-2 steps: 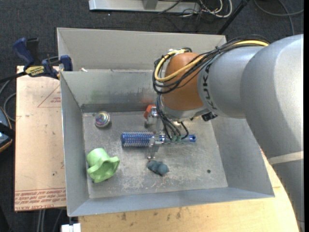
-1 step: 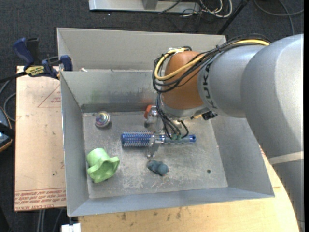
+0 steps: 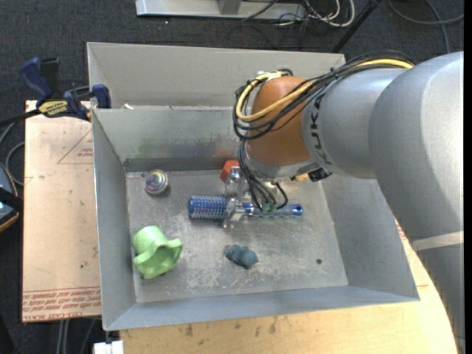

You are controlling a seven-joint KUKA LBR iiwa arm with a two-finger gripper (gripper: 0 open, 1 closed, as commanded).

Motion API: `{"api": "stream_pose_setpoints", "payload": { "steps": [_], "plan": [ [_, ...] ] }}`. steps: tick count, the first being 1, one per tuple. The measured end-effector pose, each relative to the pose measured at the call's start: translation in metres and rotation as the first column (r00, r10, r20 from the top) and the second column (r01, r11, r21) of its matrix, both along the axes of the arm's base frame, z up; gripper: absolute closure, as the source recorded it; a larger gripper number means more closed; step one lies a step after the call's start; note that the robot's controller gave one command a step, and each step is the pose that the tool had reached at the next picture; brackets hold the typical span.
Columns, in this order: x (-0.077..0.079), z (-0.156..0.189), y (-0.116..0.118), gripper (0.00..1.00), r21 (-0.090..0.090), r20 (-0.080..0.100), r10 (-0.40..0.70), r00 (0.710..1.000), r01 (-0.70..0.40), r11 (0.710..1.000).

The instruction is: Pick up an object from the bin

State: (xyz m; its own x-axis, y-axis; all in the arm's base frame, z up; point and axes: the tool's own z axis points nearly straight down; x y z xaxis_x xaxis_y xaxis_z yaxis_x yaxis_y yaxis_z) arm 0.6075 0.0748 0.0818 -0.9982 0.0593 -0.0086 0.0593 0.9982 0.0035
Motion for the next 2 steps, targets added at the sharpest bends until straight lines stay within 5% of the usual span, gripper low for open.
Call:
{"api": "stream_pose_setpoints", "payload": {
  "steps": [1,2],
  "plan": [
    [0.002,0.1089,0.0006,1.0,-0.001,0.001,0.002,1.0,-0.002,1.0],
    [0.0023,0.1097,0.0008,1.0,-0.002,-0.007,0.003,1.0,-0.003,1.0]
  ]
}}
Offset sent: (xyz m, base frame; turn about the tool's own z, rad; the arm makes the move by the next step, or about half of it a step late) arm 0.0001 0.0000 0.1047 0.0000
